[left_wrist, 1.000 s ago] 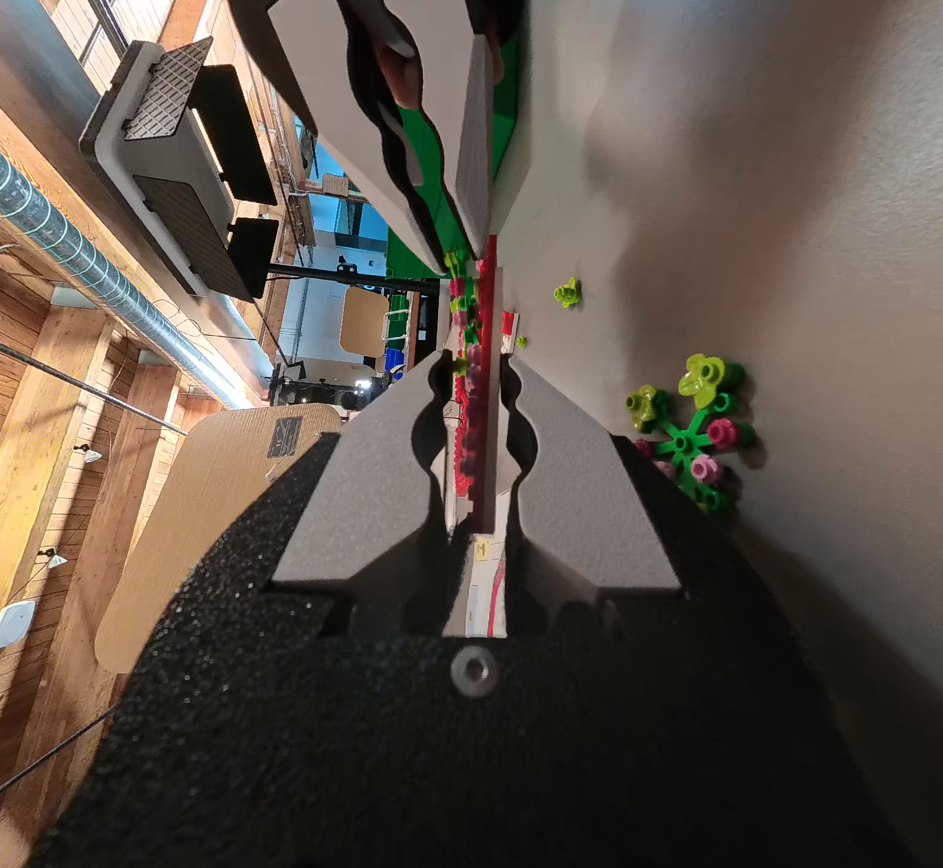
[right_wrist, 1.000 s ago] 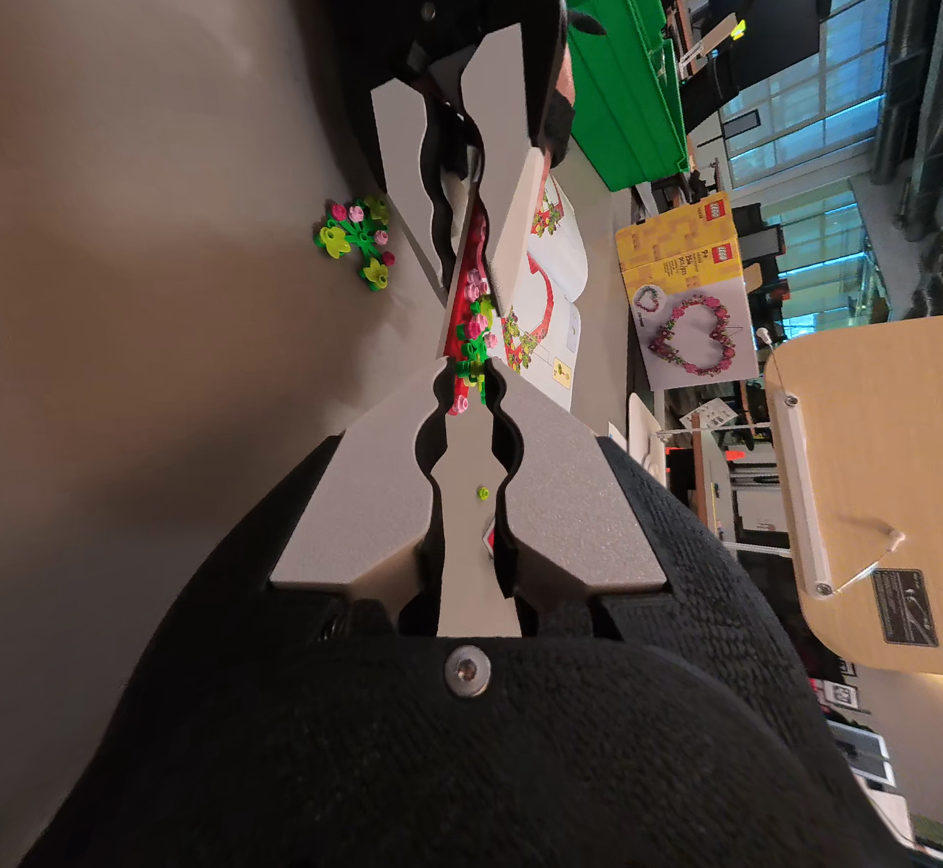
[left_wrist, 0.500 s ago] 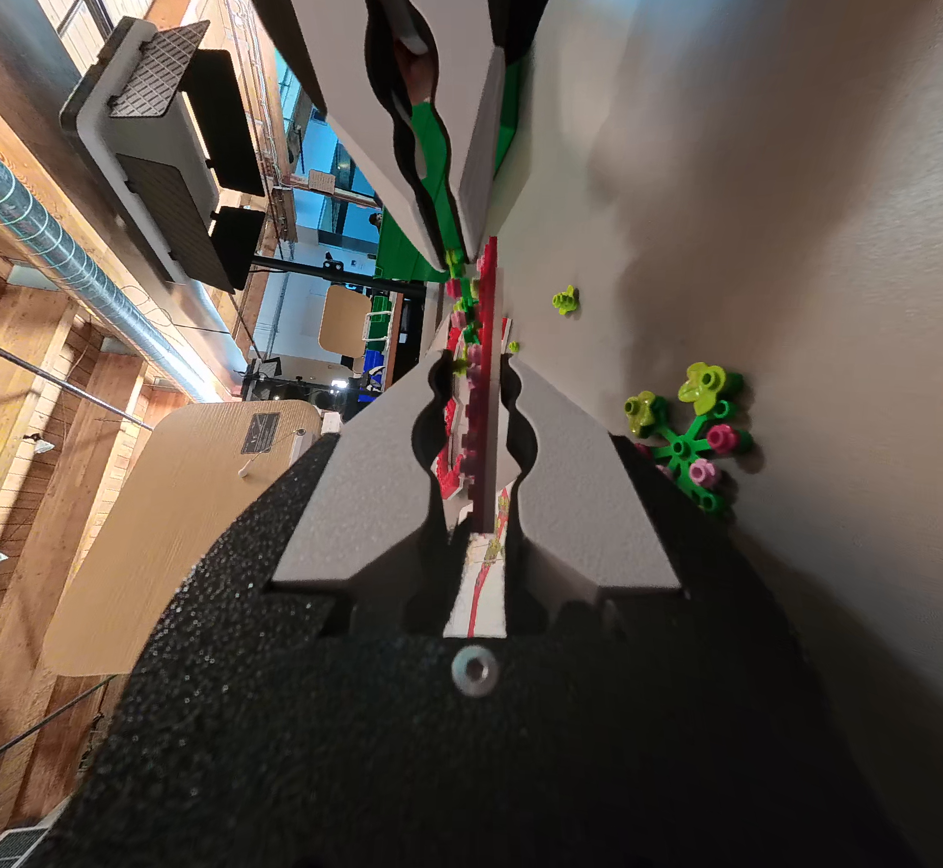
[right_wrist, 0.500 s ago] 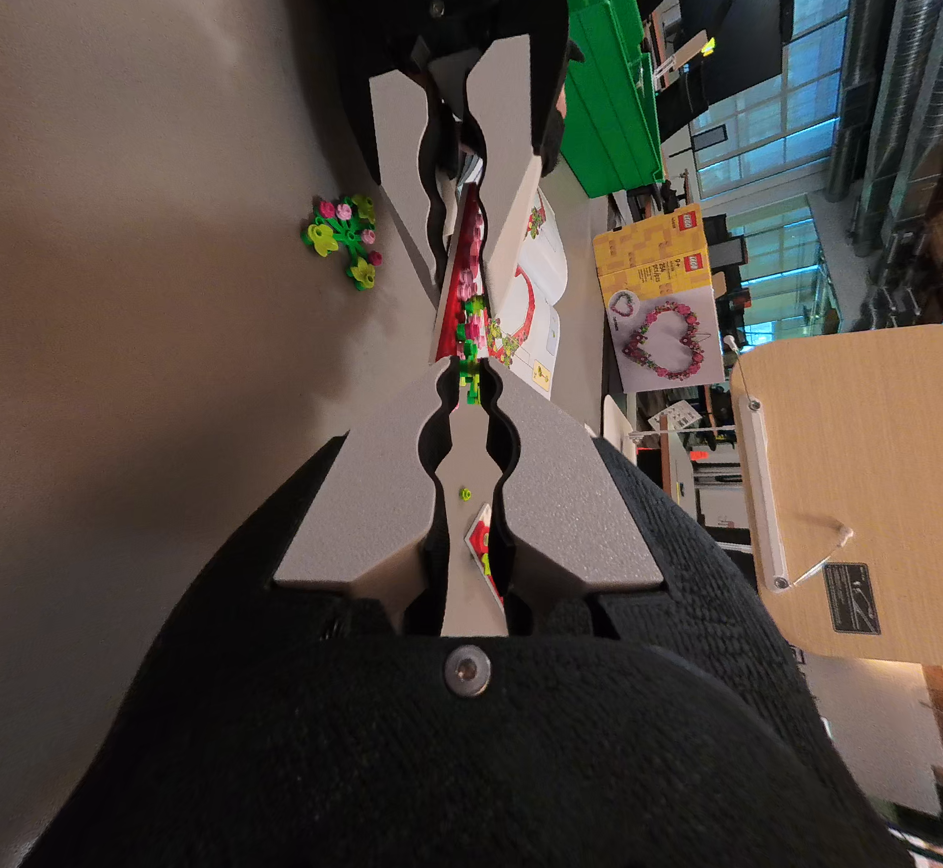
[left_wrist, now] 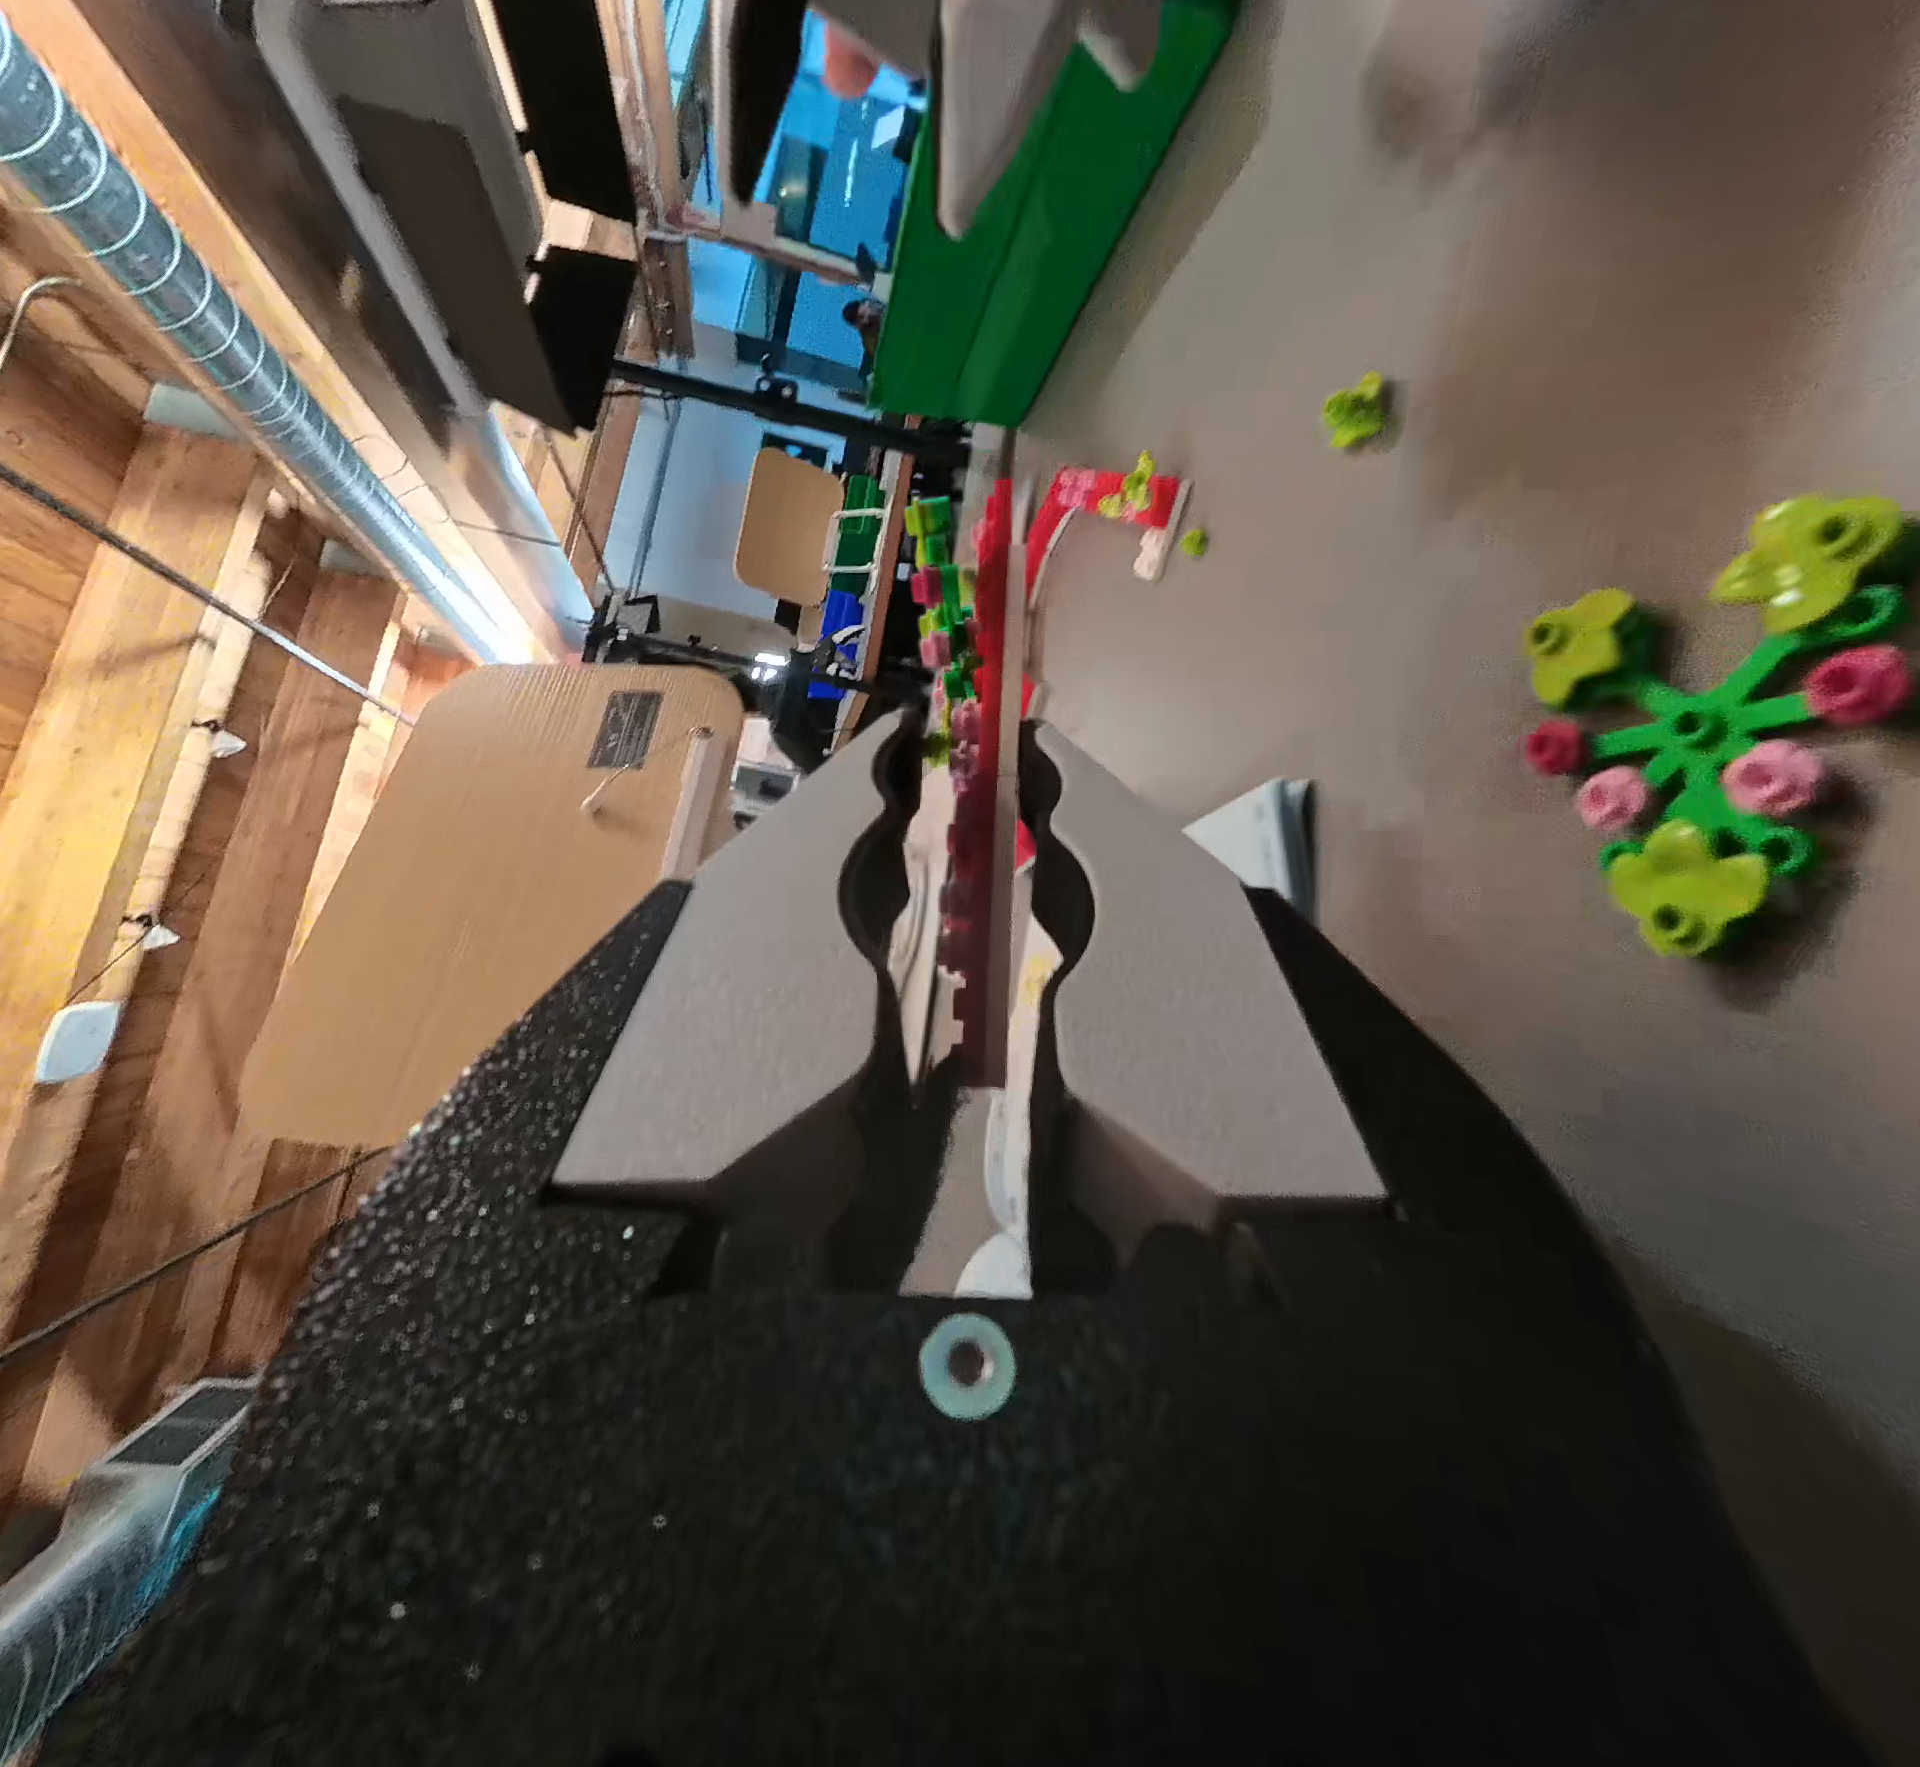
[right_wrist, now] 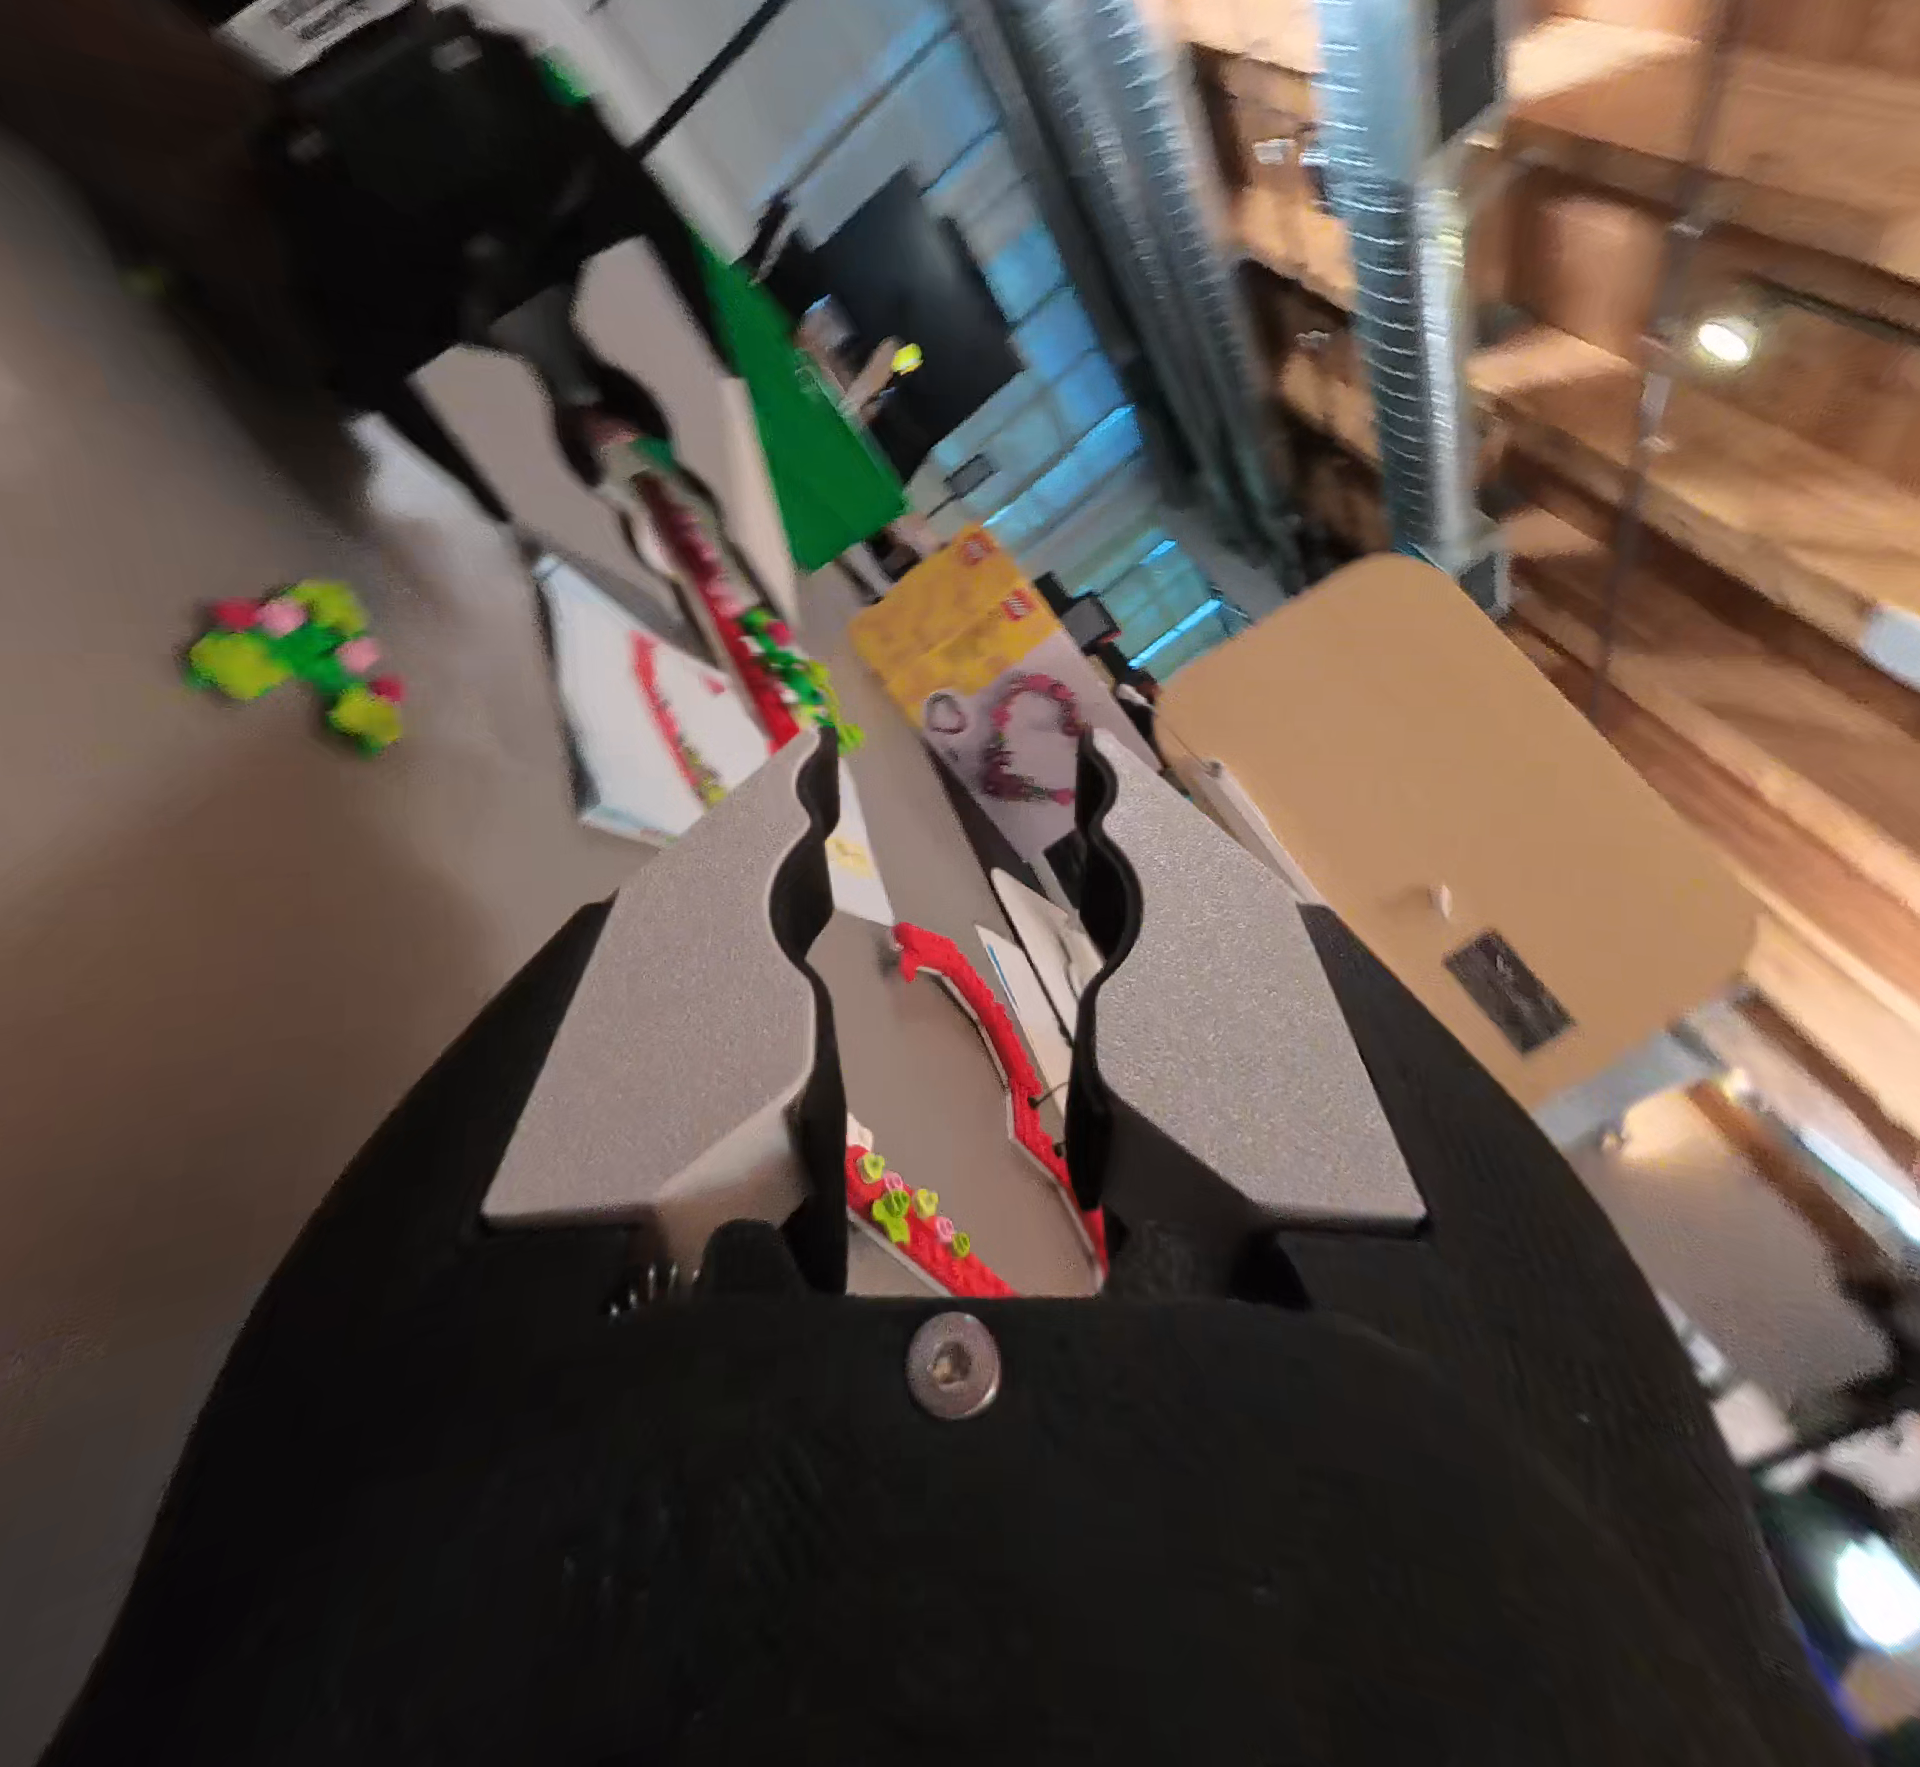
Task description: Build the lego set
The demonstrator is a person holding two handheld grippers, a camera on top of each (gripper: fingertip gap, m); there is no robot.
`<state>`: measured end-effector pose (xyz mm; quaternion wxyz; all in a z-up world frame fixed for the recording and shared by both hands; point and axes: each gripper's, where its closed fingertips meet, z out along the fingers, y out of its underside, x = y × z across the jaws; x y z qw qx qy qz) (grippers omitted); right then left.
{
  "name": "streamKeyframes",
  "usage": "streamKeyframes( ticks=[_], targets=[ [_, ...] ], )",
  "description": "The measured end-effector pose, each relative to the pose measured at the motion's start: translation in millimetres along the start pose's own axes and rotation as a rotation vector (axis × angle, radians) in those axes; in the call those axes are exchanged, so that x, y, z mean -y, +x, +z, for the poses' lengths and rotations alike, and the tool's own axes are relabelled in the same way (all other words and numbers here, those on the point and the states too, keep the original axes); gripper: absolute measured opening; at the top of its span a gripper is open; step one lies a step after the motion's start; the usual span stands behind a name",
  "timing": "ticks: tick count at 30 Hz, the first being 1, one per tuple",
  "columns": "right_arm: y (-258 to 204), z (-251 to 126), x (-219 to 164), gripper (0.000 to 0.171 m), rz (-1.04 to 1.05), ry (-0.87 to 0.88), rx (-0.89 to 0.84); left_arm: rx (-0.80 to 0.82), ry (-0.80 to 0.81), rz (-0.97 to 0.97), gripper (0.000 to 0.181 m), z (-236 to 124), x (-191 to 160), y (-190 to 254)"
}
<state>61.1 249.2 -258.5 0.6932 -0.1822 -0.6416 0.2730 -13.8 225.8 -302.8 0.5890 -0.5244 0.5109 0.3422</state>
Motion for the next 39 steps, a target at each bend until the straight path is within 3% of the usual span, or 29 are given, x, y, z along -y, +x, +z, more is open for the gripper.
streamKeyframes(
  ticks=[2,6,16,30,39],
  targets=[
    [17.3,-4.3,-9.9,0.043,0.095,0.011,-0.1,0.035,-0.016,0.009,0.015,-2.5,-7.9,-8.7],
    [33.9,-8.5,-30.1,0.04,0.085,-0.041,-0.221,0.087,-0.015,0.126,0.014,-9.7,-14.1,-17.5],
    [34.1,-8.1,-49.7,0.032,0.153,-0.087,-0.21,0.277,0.029,0.441,0.015,-24.8,11.5,-33.6],
    [34.9,-12.6,-44.9,0.028,0.237,-0.028,-0.184,0.3,0.004,0.521,0.015,-27.2,19.0,-32.2],
    [42.9,-19.8,-38.6,0.024,0.218,-0.005,-0.228,0.276,-0.102,0.761,0.015,-35.4,11.2,-19.5]
  ],
)
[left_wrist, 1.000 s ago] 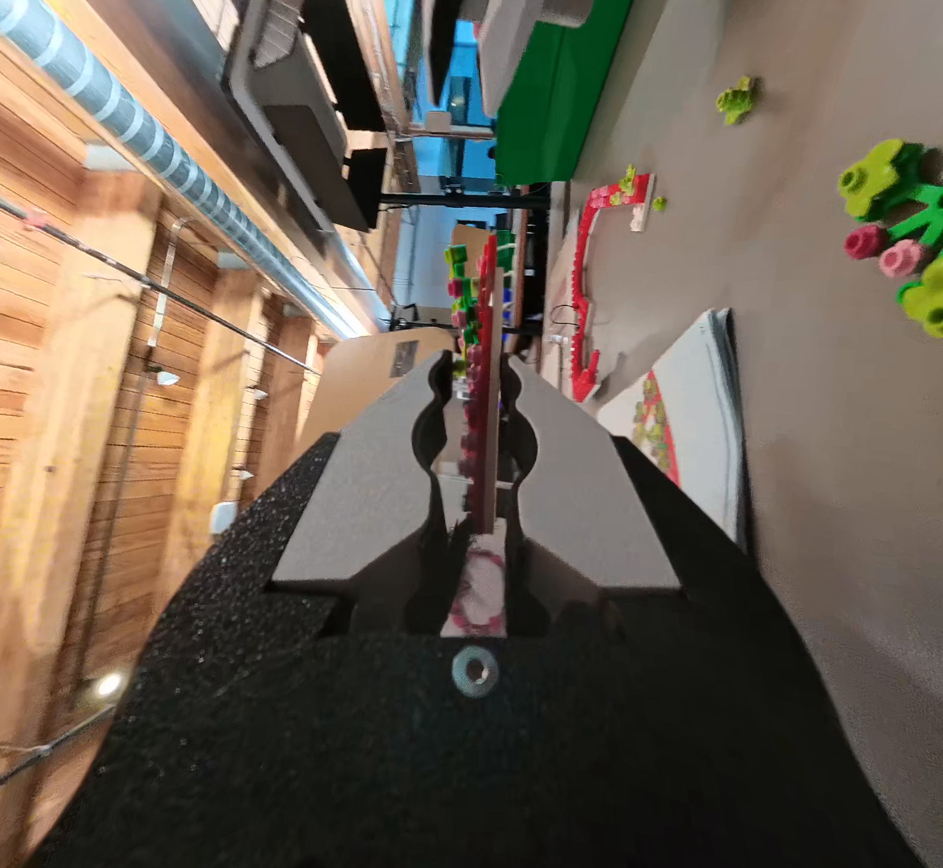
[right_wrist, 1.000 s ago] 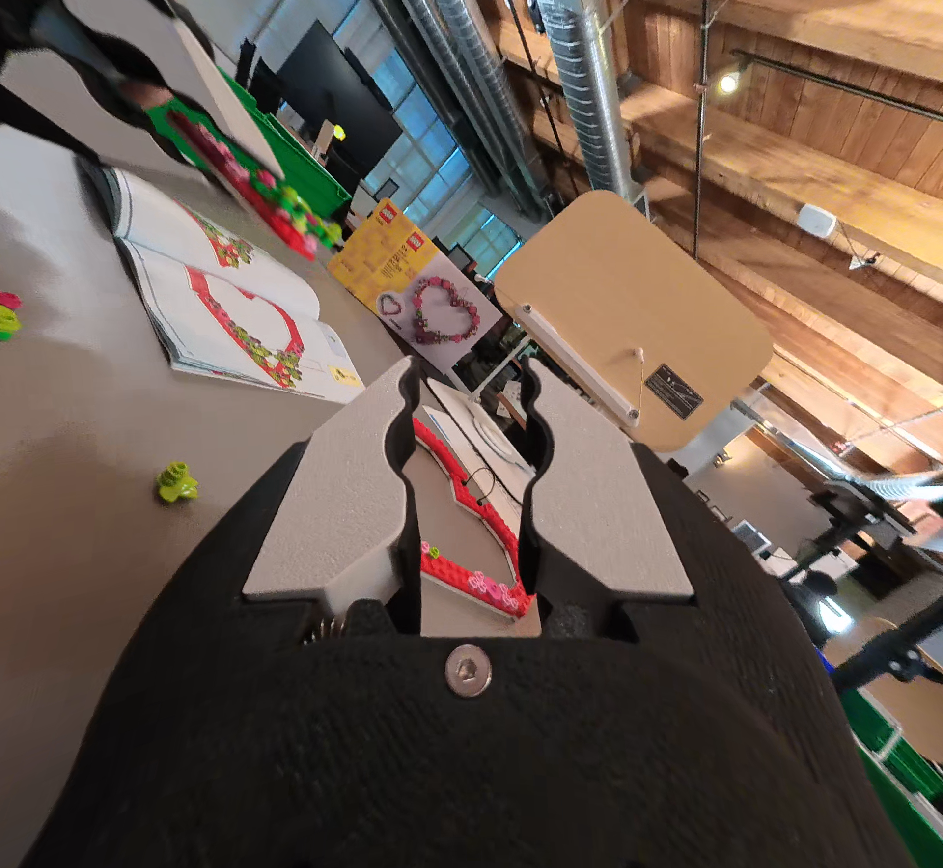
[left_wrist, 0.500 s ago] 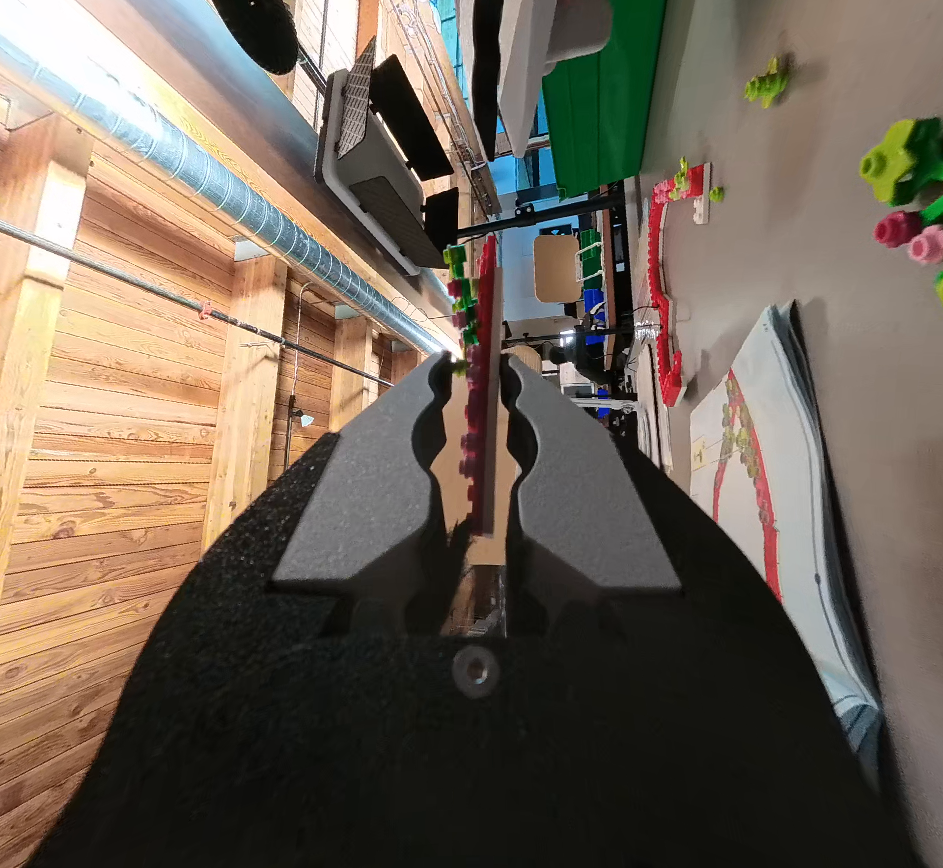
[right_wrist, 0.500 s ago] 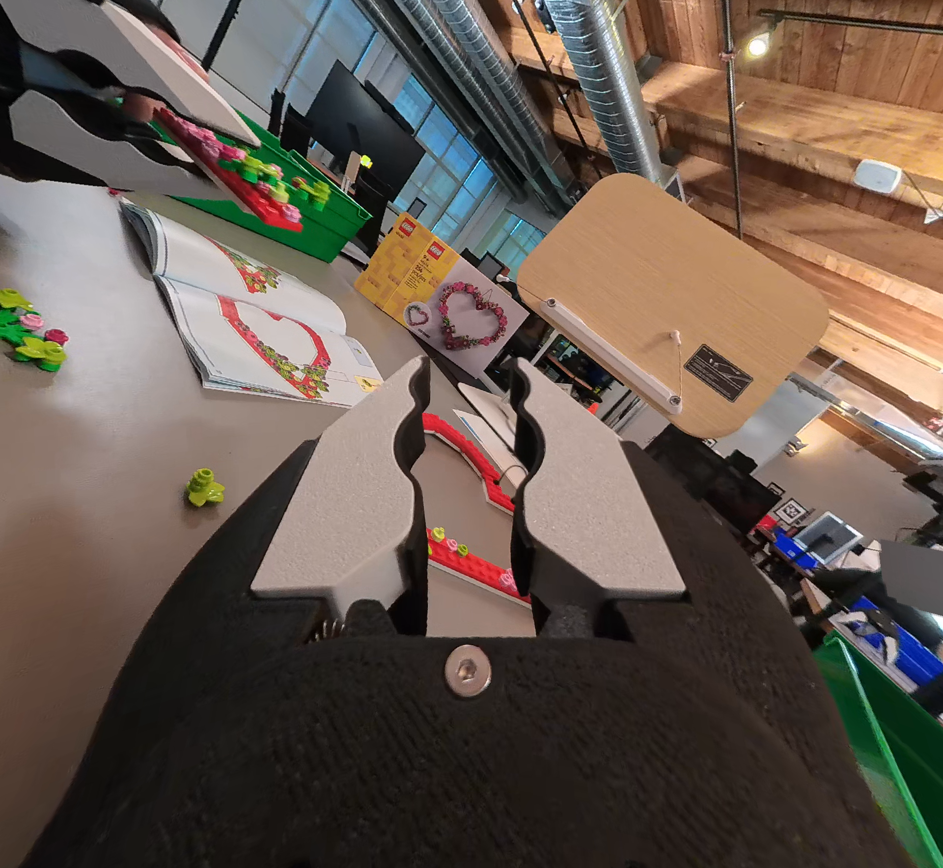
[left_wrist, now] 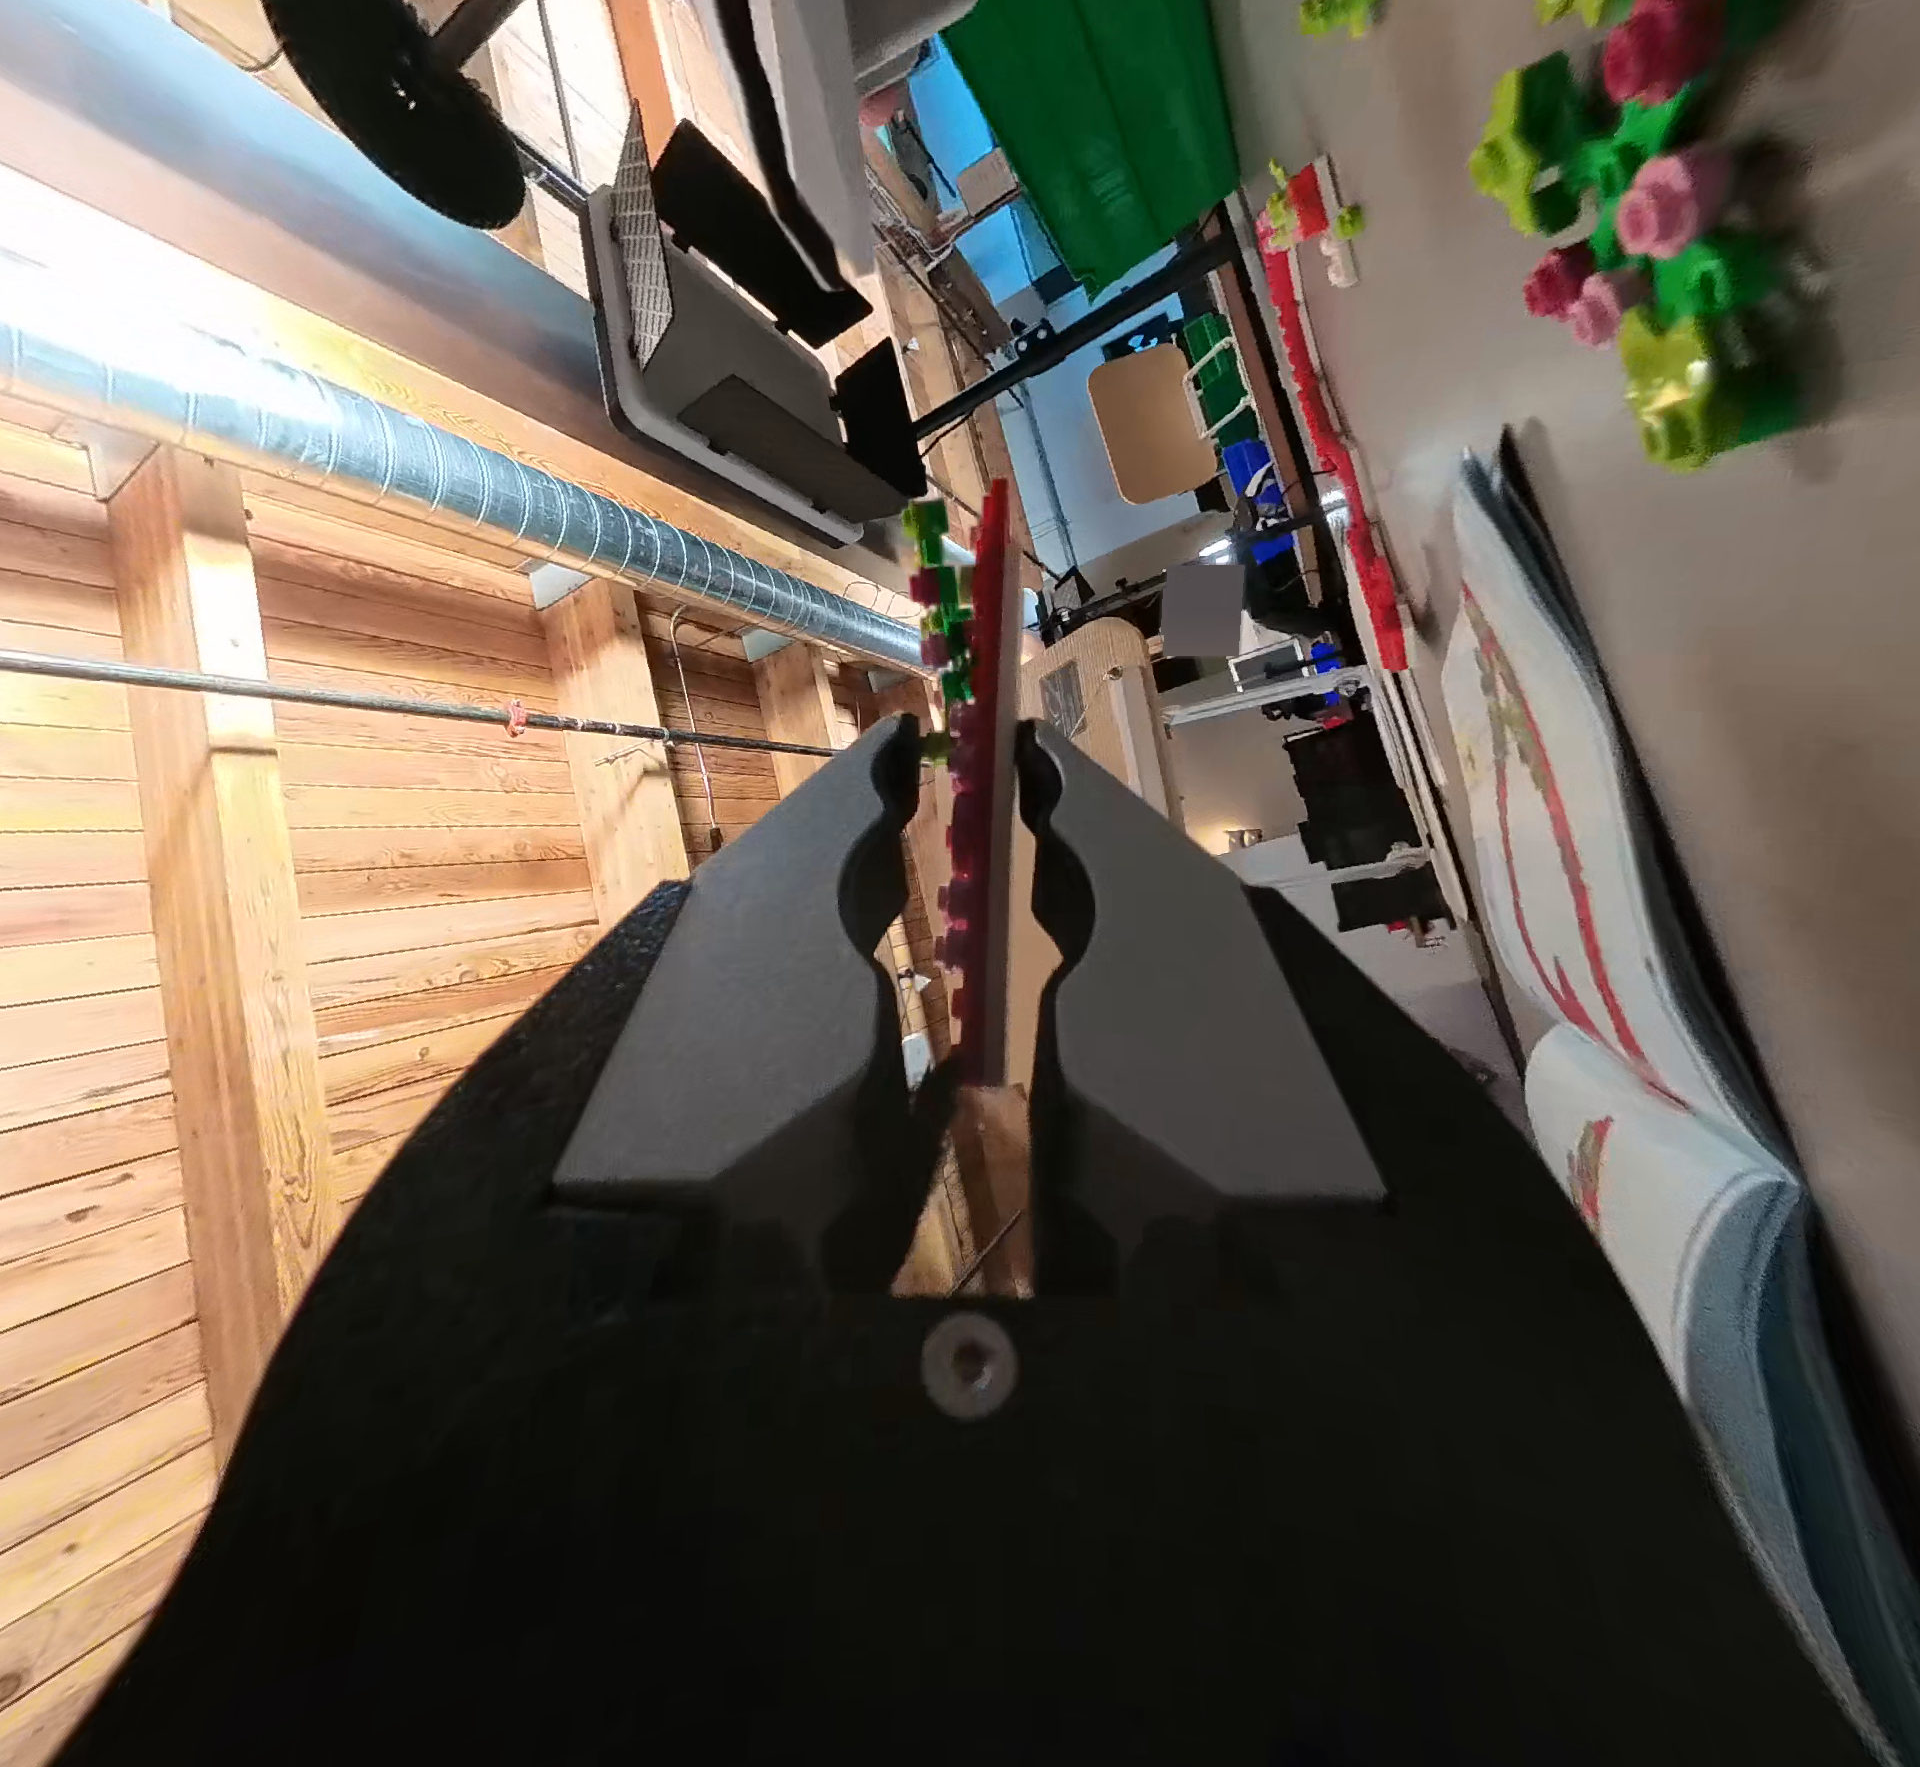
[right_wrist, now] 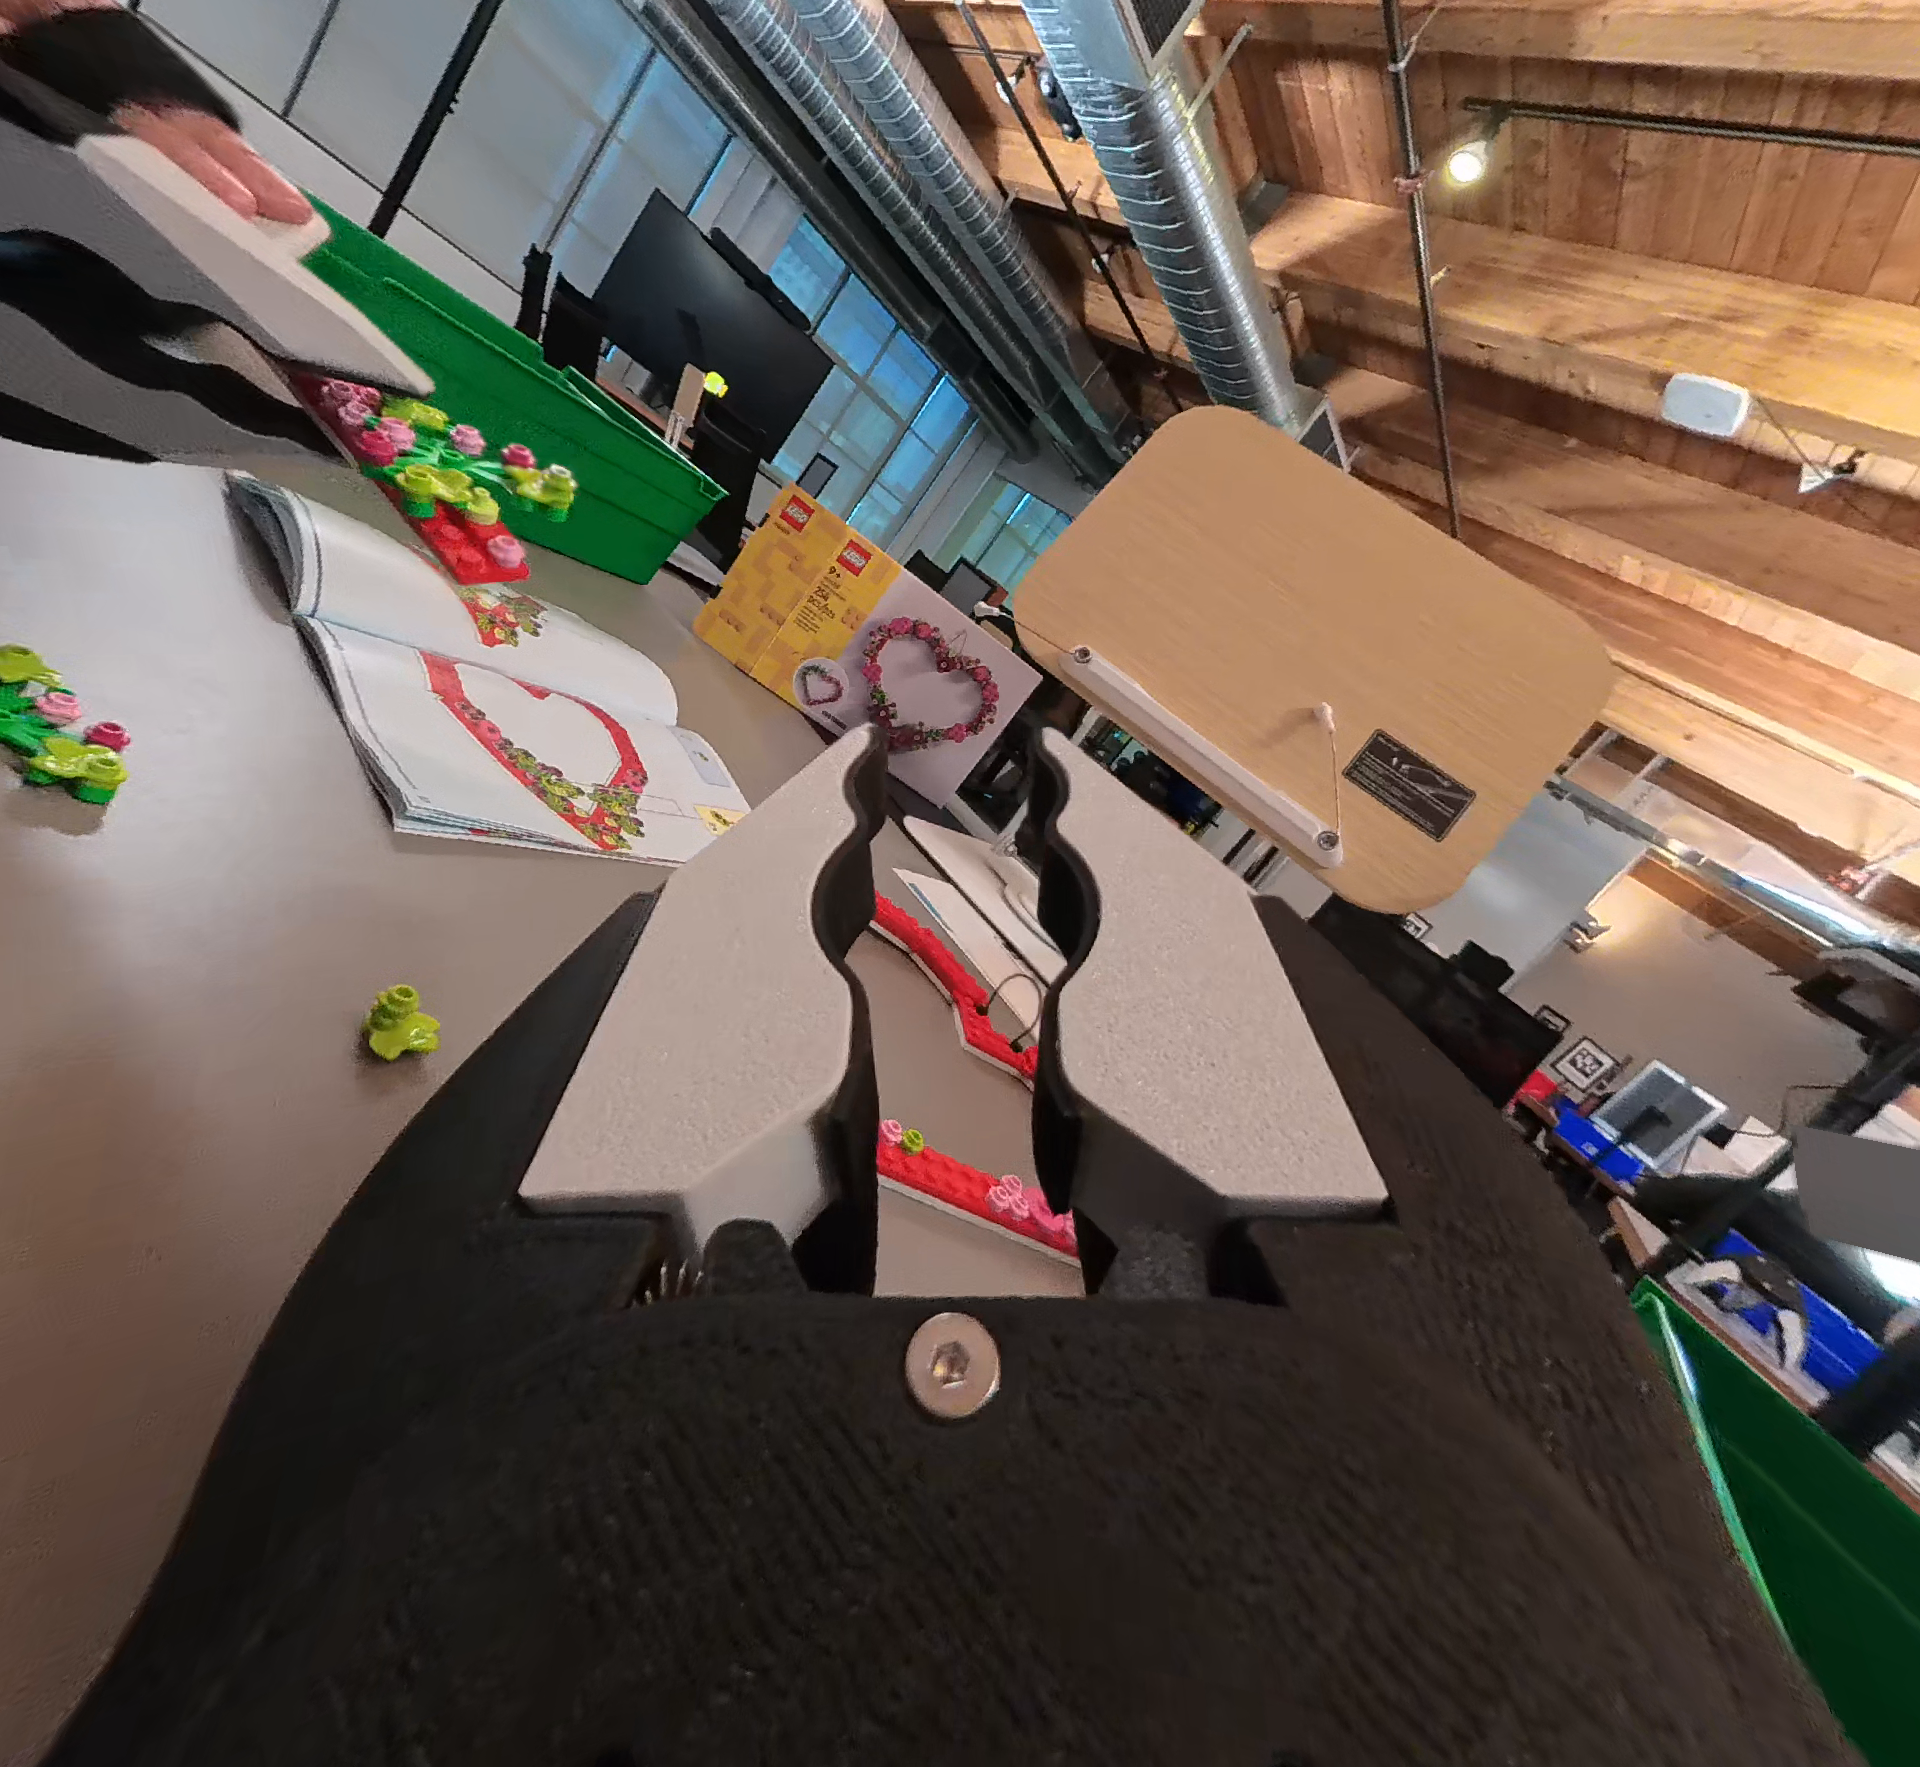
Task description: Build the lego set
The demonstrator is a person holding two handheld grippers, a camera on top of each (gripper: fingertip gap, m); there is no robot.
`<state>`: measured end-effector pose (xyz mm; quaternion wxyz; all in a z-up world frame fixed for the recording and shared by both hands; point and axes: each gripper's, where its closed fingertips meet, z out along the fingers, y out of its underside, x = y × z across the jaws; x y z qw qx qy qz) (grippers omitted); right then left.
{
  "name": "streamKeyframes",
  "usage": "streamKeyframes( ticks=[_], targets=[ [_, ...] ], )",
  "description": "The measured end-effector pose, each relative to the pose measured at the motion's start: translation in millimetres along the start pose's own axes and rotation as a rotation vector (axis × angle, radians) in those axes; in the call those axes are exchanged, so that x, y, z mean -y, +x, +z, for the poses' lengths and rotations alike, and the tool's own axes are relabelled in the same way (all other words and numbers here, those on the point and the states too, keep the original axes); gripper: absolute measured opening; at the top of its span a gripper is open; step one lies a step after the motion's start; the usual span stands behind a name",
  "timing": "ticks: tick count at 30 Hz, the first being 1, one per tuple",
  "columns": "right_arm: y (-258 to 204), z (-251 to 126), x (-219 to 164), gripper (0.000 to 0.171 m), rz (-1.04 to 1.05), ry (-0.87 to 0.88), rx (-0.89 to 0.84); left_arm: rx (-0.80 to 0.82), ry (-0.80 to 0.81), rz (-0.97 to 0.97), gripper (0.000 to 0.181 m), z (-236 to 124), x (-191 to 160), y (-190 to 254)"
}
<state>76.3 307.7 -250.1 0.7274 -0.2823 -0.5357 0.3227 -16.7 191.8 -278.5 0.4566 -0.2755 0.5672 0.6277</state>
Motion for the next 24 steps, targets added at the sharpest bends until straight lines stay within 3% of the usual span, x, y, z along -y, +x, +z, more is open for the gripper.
streamKeyframes(
  ticks=[6,15,24],
  targets=[
    [-7.7,1.0,-0.7,0.024,-0.032,-0.008,0.031,-0.037,-0.063,-0.024,0.015,-13.1,-9.4,6.0],
    [-8.6,2.4,-5.7,0.023,-0.023,-0.03,0.036,-0.14,-0.208,-0.23,0.015,-54.1,-29.1,23.2],
    [-15.0,6.3,-8.7,0.022,-0.006,-0.031,0.074,-0.213,-0.201,-0.16,0.015,-62.0,-18.2,41.6]
  ],
)
